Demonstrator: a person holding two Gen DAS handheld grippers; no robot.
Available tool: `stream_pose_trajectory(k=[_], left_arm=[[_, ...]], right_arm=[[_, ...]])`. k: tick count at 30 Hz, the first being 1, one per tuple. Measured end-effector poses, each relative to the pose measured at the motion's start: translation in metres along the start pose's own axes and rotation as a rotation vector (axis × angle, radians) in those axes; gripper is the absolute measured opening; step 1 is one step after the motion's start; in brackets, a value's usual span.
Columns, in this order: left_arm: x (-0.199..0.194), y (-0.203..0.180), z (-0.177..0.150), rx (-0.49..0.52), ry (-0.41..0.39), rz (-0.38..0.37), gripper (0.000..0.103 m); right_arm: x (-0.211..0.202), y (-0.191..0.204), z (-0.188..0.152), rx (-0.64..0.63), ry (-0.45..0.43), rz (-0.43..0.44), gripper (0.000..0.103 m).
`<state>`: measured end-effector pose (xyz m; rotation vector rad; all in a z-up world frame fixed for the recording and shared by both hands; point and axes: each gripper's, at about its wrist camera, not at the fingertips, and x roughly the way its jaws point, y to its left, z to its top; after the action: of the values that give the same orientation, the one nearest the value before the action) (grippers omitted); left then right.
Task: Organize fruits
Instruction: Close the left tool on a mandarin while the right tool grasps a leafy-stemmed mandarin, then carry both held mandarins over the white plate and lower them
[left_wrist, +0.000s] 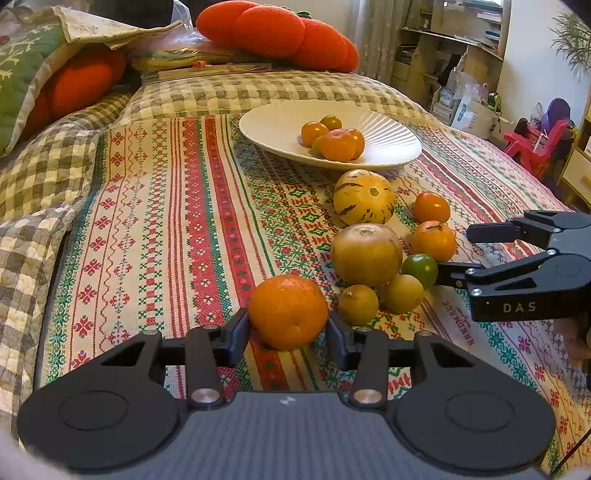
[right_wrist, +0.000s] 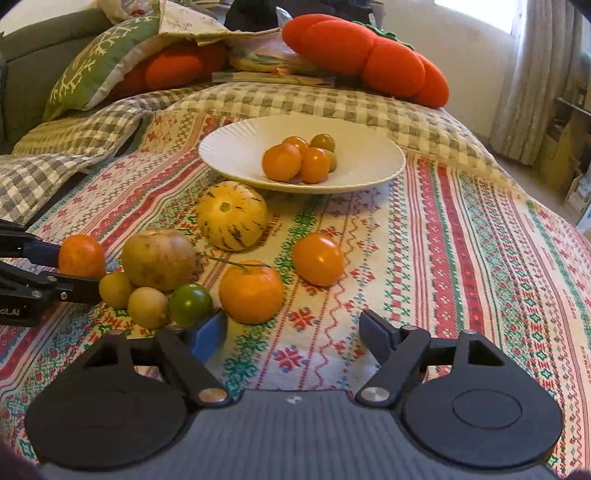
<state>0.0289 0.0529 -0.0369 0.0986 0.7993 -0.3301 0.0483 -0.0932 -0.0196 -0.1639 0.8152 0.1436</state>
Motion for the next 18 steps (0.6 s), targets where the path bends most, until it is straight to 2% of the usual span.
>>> stream_pose_trajectory(k=[8,14,18], left_arm=[[0.0001,0.0014,0.0015,-0.024,0.012,0.009,0.028],[0.0000,0.0022,0.0024,-0.039,0.020,0.015,0.028],[-0.0007,0.0022,0.0030,-0.047,0.030,0.021,0.028]], right_arm=[[0.0021,0.0035,0.0047,-0.002,-0.005,0.025,0.058],[0.0009,0.0084,0.0068,-0.036,-0.005,0.068,0.035],[0.0007,0.0080,0.0080,-0.032,-0.003,0.073,0.033]])
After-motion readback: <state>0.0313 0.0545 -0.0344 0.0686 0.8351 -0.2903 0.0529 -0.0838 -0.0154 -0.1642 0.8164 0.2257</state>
